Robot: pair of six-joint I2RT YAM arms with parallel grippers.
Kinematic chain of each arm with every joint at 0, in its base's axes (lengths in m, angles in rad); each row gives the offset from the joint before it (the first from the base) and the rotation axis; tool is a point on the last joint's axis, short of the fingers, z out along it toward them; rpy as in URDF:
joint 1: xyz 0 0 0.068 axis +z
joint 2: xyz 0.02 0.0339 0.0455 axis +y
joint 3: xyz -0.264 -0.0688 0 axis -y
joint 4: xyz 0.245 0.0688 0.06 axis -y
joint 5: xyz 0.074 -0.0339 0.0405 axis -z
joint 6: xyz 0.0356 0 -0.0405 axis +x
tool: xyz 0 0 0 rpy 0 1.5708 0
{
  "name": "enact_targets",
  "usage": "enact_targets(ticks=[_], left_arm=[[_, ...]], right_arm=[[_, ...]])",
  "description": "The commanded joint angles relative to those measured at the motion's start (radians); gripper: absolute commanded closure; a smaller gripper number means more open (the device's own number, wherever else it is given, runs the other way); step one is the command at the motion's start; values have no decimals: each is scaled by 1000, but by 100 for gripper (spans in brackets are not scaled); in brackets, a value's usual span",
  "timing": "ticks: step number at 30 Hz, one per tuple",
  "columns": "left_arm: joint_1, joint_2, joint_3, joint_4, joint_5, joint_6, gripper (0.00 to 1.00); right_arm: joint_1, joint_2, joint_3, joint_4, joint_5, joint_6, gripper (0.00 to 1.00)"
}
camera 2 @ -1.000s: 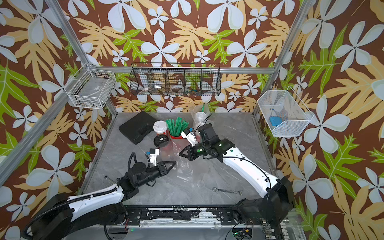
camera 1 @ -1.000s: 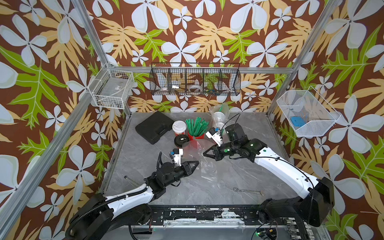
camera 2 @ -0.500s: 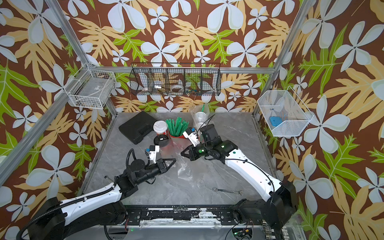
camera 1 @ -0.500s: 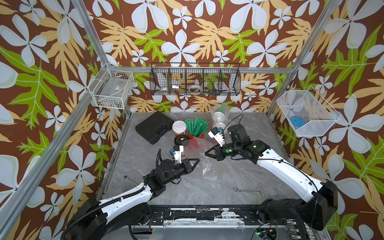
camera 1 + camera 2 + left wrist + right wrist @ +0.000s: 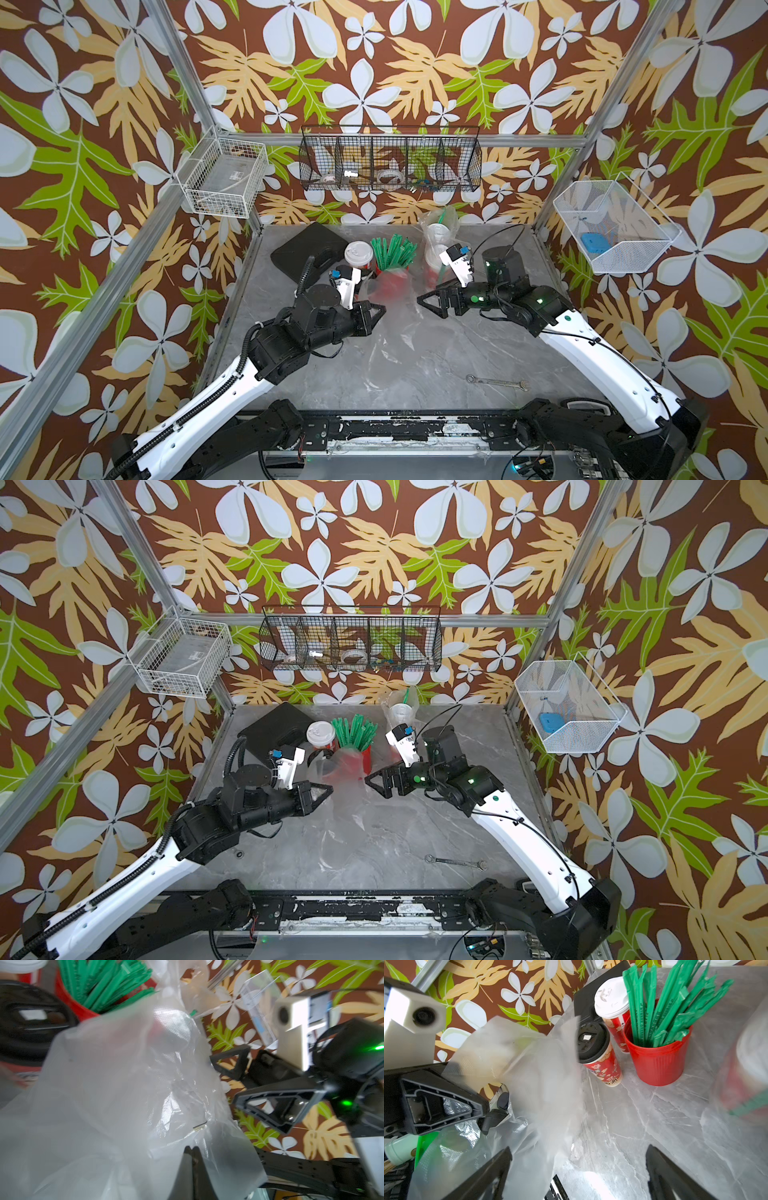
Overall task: Pack milk tea into plastic carrier bags
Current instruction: Adjust the plastic carrier bag at the center of the board, then pick up the milk tea cup at the center of the board.
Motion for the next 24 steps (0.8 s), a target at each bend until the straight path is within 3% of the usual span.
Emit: enact_targets(ticks=[1, 8, 24], left_arm=[[0, -10, 18, -281, -86, 60, 100], [0, -74, 16, -443, -174, 74, 100], [1, -61, 224, -793, -484, 85, 100]], right_arm=[[-1, 13, 30, 2, 70, -13, 0], [10, 112, 141, -2, 164, -24, 0], [242, 595, 614, -200, 339, -186, 3]])
